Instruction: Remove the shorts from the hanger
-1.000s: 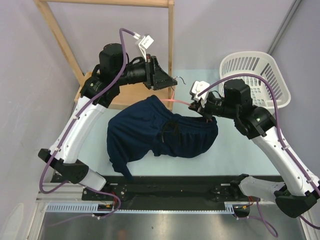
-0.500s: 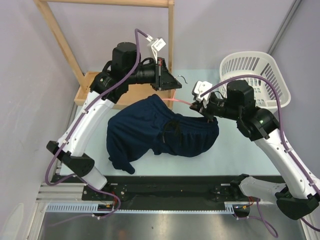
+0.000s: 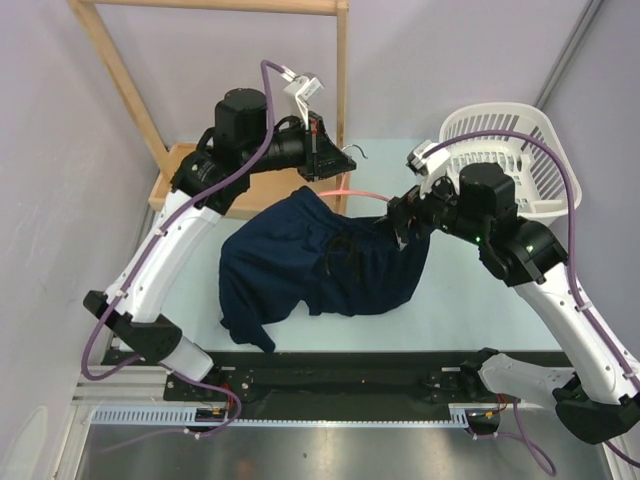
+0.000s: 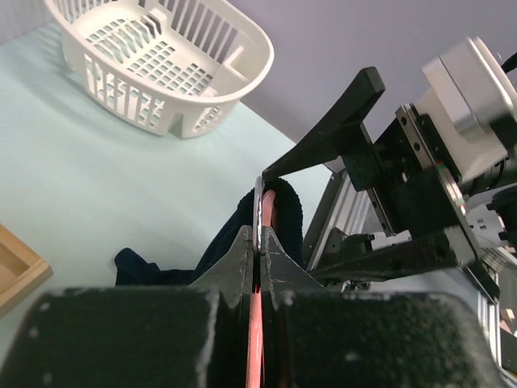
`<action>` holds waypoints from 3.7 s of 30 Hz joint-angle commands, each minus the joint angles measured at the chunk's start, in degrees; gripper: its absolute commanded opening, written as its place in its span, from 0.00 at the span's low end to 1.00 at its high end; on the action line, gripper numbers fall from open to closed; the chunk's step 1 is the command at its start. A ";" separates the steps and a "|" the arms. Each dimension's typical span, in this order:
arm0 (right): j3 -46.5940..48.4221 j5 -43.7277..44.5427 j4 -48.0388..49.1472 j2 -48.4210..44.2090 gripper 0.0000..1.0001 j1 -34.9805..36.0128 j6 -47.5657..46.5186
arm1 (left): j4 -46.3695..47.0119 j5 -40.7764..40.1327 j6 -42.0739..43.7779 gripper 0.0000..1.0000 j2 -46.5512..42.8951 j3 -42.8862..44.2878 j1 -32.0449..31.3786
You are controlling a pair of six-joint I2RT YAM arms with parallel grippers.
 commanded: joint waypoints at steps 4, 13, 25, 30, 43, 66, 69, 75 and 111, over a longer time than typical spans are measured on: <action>2.24 8.88 0.99 -2.58 1.00 -2.52 25.58 | 12.77 -5.50 -0.42 0.00 -10.69 -9.57 -0.02; 2.24 7.85 -1.64 -1.01 1.00 -13.14 43.69 | 23.50 -9.11 0.98 0.00 -20.80 -21.54 -0.11; 1.89 -3.06 -0.95 0.93 0.56 -16.86 45.73 | 20.95 -12.19 3.10 0.00 -24.59 -22.94 -0.20; 1.80 -4.98 1.51 -0.21 0.65 -16.77 44.24 | 20.34 -12.45 3.01 0.00 -24.85 -23.12 -0.11; 0.05 -14.23 1.07 2.95 0.56 -16.16 42.48 | 22.36 -10.78 -0.86 0.00 -24.94 -23.21 -0.11; -1.36 6.07 -7.01 3.04 0.00 -19.14 38.62 | 24.29 -8.40 -0.60 0.00 -29.85 -28.57 -0.03; -2.32 8.36 -7.98 3.04 0.00 -19.93 37.39 | 24.91 -9.81 0.02 0.00 -31.18 -29.97 -0.02; -4.87 9.68 -9.30 4.00 0.00 -21.69 36.68 | 29.30 -12.45 0.72 0.00 -33.20 -33.66 0.59; 6.44 -7.13 -2.86 0.14 0.00 -21.61 33.09 | 49.61 -34.67 -9.30 0.00 -25.89 -32.87 2.35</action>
